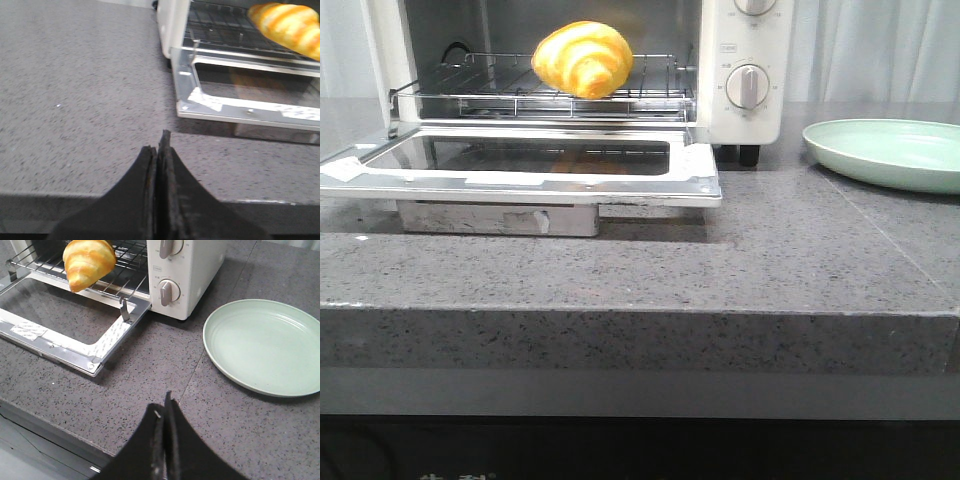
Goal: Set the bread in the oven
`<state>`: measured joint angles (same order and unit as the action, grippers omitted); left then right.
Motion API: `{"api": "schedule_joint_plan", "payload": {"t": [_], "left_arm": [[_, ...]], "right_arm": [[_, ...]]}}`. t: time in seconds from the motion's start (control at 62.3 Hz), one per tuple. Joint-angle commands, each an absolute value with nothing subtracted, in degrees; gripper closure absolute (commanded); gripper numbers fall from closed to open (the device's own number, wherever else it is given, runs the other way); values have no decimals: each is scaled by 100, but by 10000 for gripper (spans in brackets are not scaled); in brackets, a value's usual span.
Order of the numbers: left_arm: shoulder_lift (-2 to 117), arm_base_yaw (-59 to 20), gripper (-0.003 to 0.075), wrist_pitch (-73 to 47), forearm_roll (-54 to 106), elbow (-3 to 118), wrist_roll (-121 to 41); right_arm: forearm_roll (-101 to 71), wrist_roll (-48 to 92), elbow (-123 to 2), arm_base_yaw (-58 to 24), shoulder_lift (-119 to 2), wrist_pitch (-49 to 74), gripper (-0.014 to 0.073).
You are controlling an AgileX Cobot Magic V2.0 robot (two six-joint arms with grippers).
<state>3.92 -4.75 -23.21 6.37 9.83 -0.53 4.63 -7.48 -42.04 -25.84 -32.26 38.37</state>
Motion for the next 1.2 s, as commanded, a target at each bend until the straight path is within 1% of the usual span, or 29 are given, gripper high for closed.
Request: {"api": "schedule_joint_plan", "payload": {"t": [0.0, 0.257, 1.187], "left_arm": [[170, -392, 738, -1435, 781, 763, 0], [-194, -394, 738, 92, 781, -208, 0], [-183, -380, 738, 203, 173, -197, 0]], "right_arm": [[489, -698, -4350, -2544, -3221, 3398, 664], [489, -698, -4350, -2544, -3221, 3398, 664], [489, -698, -4350, -2544, -3226, 3381, 664]]}}
